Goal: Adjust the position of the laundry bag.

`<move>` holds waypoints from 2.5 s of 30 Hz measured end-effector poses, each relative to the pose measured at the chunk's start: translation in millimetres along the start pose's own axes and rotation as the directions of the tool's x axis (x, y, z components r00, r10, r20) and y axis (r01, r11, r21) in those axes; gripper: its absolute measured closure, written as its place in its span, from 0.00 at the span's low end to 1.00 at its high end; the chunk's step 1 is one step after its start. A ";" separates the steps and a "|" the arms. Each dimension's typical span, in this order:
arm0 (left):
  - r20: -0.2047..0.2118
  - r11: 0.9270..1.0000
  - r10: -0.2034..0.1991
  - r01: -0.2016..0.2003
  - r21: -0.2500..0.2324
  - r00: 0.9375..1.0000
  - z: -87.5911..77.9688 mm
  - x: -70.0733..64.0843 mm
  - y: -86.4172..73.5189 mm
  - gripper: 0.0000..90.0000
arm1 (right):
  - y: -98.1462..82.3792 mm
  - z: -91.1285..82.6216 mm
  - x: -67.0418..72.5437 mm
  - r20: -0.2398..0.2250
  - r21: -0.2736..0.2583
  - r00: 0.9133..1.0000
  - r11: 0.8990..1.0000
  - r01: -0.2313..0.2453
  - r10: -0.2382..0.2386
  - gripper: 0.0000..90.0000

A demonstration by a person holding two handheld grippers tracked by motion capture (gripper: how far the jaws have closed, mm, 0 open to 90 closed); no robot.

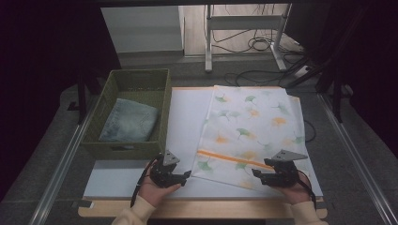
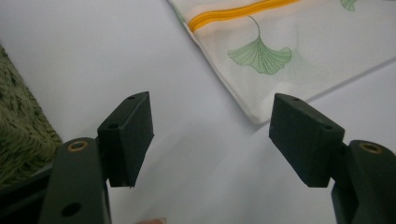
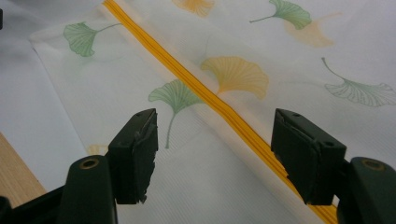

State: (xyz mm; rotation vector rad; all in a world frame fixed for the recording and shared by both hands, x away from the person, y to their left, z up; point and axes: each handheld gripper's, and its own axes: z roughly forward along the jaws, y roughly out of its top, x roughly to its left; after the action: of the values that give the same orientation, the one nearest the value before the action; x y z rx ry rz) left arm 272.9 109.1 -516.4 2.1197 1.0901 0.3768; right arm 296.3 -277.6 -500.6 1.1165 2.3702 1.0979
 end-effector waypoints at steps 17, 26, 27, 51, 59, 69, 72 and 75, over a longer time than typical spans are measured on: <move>-0.001 0.999 -0.032 0.032 -0.034 0.999 -17.8 4.8 2.4 0.37 | 4.5 -5.0 -8.9 0.038 -0.010 0.999 1.000 -0.011 0.012 0.36; 0.015 1.000 -0.008 0.009 -0.025 1.000 -9.0 1.3 10.5 0.36 | -2.1 -5.6 -12.1 0.045 0.001 0.999 1.000 -0.014 0.014 0.36; 0.017 1.000 -0.002 0.003 -0.022 1.000 -8.7 1.1 10.9 0.35 | -2.8 -6.3 -12.6 0.047 0.001 0.999 1.000 -0.015 0.015 0.36; 0.012 0.999 -0.003 0.003 -0.033 1.000 -2.8 -4.1 37.5 0.31 | 12.4 -0.9 -13.2 0.012 -0.039 1.000 0.999 -0.018 0.019 0.36; -0.004 1.000 -0.007 0.007 -0.020 1.000 11.8 -0.4 48.8 0.31 | 12.8 3.6 -10.8 0.004 -0.027 1.000 1.000 -0.010 0.010 0.36; -0.002 1.000 -0.024 0.024 -0.011 1.000 25.5 7.4 62.5 0.35 | 11.7 1.8 -9.6 0.016 -0.028 1.000 0.999 -0.015 0.016 0.36; -0.006 1.000 -0.015 0.015 -0.012 1.000 29.9 8.0 67.0 0.36 | 11.1 0.6 -10.4 0.021 -0.029 1.000 0.999 -0.016 0.016 0.36; -0.012 1.000 -0.008 0.008 0.000 1.000 37.0 9.3 71.2 0.36 | 10.2 0.0 -11.5 0.025 -0.029 1.000 0.999 -0.019 0.019 0.36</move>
State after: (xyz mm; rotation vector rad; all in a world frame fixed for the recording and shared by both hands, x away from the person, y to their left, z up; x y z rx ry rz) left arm 340.4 71.7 -492.6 2.1149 1.1051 0.3860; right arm 309.2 -282.1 -493.6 1.1386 2.3218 1.1142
